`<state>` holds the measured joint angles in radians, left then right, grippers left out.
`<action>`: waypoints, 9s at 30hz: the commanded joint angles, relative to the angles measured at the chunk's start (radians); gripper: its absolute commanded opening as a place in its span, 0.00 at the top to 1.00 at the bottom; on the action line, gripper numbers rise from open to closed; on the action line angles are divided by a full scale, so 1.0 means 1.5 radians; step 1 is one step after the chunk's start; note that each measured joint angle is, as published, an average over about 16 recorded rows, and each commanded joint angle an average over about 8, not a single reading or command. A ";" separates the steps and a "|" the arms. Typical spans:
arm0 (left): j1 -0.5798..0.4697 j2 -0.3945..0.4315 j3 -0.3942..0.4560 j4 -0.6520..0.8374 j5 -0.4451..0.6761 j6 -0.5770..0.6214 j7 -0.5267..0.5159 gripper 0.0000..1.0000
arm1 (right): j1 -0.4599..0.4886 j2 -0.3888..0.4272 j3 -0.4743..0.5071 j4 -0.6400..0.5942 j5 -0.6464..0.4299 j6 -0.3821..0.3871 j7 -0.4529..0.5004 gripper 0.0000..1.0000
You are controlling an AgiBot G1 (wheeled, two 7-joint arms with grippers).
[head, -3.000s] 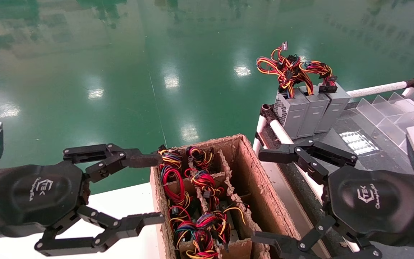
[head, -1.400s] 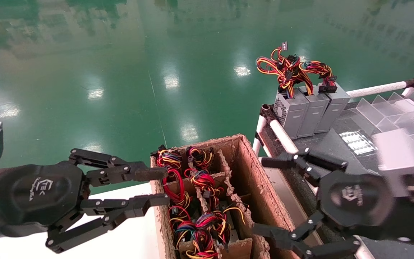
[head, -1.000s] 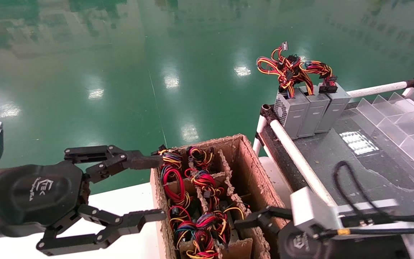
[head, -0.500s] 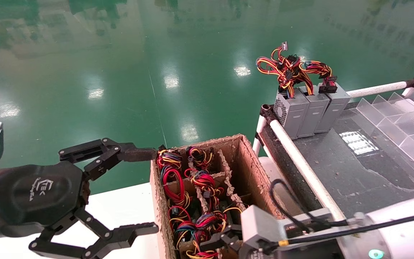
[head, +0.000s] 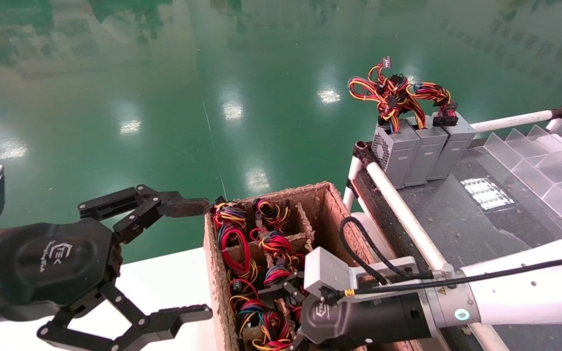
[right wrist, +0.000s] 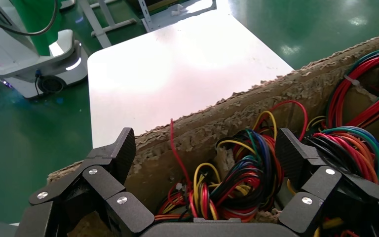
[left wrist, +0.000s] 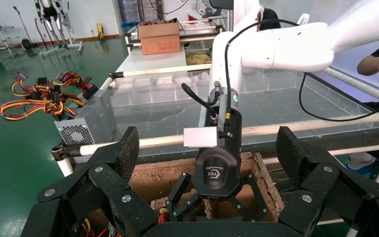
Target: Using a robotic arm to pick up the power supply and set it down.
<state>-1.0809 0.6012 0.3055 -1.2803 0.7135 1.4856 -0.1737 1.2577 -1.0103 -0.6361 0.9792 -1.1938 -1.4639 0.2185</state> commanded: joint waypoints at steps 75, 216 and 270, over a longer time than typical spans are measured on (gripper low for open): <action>-0.001 -0.001 0.002 0.000 -0.001 -0.001 0.001 0.00 | -0.006 0.075 -0.025 -0.029 0.143 -0.077 -0.047 1.00; -0.001 -0.002 0.006 0.000 -0.004 -0.003 0.003 0.00 | 0.420 0.063 -0.174 -0.642 0.233 0.076 -0.429 1.00; -0.002 -0.003 0.007 0.001 -0.005 -0.003 0.004 0.00 | 0.380 0.100 -0.088 -0.608 0.316 0.023 -0.333 0.00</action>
<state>-1.0833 0.5969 0.3161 -1.2795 0.7060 1.4809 -0.1681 1.8218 -0.8589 -0.7650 0.0779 -0.7209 -1.4293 -0.2785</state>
